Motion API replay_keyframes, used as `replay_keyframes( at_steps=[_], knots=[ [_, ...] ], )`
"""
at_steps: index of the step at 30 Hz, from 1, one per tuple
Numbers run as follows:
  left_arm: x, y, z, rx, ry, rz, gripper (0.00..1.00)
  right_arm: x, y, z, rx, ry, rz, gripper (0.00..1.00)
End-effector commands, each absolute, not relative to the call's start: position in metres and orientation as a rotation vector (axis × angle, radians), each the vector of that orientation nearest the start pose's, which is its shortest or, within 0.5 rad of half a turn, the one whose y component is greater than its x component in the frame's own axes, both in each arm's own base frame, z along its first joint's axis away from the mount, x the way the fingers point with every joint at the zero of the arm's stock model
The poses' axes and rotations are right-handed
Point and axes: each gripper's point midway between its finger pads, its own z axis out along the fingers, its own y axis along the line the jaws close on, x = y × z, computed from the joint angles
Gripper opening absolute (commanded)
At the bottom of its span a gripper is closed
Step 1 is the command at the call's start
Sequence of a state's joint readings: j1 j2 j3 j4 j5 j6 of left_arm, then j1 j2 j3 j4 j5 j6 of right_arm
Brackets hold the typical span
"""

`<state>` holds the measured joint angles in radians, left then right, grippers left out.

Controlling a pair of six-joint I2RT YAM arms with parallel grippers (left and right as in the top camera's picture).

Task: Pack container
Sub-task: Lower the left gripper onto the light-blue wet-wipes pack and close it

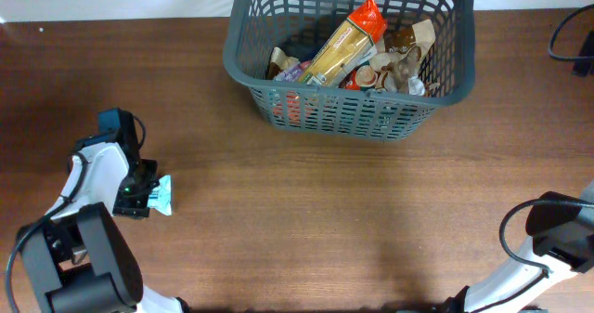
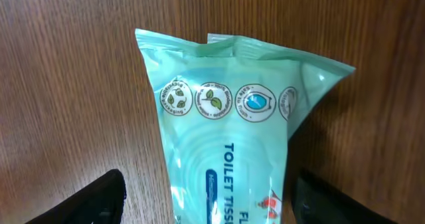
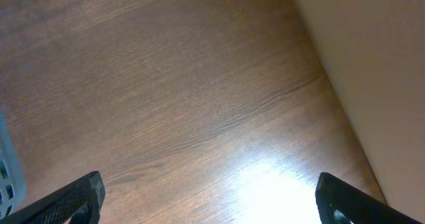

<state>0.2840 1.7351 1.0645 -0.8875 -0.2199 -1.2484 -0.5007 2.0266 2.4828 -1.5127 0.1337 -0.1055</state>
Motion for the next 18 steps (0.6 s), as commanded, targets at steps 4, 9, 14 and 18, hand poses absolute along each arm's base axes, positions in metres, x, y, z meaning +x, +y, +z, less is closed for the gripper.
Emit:
replay_keyframes(
  at_steps=[4,9,14,18],
  knots=[
    [0.273,0.122,0.02,-2.087,2.186,0.299,0.74,0.381,-0.238,0.304,0.584,2.588,-0.394,0.99],
    [0.276,0.122,0.018,-2.083,2.18,0.293,0.72,0.381,-0.238,0.304,0.584,2.588,-0.394,0.99],
    [0.274,0.122,0.013,-2.09,2.191,0.306,0.69,0.381,-0.238,0.304,0.584,2.588,-0.393,0.99],
    [0.273,0.12,0.004,-2.105,2.213,0.316,0.69,0.381,-0.238,0.304,0.584,2.588,-0.394,0.99]
  ],
)
